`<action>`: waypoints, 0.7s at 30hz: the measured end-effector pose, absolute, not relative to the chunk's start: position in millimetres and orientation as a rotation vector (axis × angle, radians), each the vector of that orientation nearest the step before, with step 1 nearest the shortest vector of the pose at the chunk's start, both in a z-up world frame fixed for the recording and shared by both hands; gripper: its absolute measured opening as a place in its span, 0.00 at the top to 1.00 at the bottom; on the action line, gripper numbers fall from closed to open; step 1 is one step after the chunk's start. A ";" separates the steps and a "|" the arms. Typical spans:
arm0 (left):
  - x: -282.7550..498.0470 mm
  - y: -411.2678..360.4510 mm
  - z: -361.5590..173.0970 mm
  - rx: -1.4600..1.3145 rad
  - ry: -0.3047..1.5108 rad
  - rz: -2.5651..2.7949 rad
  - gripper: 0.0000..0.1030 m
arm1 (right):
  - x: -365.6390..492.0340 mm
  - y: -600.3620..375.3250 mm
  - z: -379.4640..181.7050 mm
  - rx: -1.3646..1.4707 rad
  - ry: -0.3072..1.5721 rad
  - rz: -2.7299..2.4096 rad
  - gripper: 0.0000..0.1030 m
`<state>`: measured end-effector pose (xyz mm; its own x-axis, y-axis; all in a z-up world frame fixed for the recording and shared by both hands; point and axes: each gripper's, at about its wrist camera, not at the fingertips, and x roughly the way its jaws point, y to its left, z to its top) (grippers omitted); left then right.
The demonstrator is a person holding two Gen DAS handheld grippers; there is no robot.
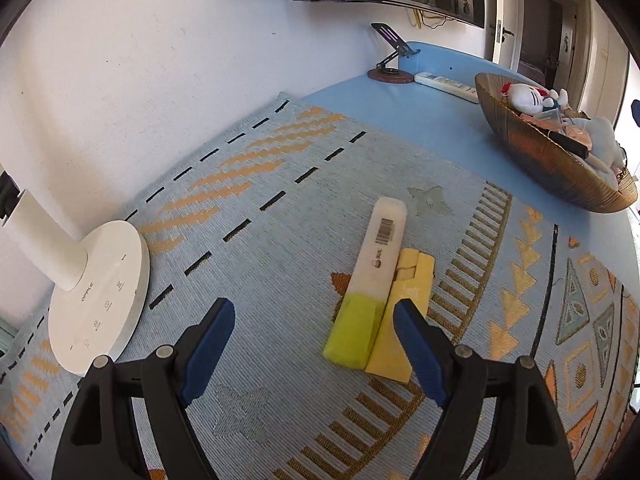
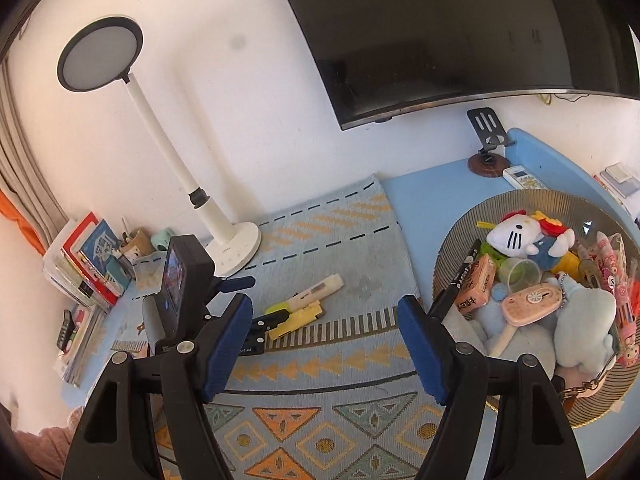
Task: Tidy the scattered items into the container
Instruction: 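Move both grippers back over the two highlighters on the rug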
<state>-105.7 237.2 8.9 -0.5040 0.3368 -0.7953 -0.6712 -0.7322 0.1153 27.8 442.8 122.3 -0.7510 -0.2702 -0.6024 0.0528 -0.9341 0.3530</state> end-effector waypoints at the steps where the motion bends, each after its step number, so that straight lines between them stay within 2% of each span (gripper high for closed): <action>1: -107.2 238.3 8.7 -1.045 0.568 2.239 0.22 | 26.6 442.3 120.9 1.022 -0.476 -2.745 0.28; 12: -123.9 253.2 -1.8 -1.043 0.613 2.193 0.22 | 13.5 434.0 108.0 1.072 -0.488 -2.696 0.28; 16: -135.6 257.8 -5.4 -1.091 0.521 2.176 0.23 | 9.0 429.5 103.2 1.100 -0.500 -2.676 0.28; 18: -136.1 257.0 -4.4 -1.120 0.445 2.141 0.53 | 7.9 427.2 101.4 1.114 -0.498 -2.675 0.28; 19: -133.6 256.6 -3.0 -1.122 0.441 2.155 0.61 | 7.1 425.9 100.3 1.122 -0.504 -2.674 0.28; 20: -131.1 255.7 -2.0 -1.131 0.444 2.170 0.72 | 5.9 424.6 98.7 1.132 -0.509 -2.669 0.27; 21: -129.3 253.1 -1.1 -1.148 0.431 2.175 0.78 | 4.2 422.6 96.4 1.144 -0.510 -2.663 0.27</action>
<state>-129.3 253.1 -1.1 -0.4190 0.3806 -0.8244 -0.6660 -0.7459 -0.0058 4.2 422.6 96.4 -0.6811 -0.3119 -0.6625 0.0453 -0.9210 0.3870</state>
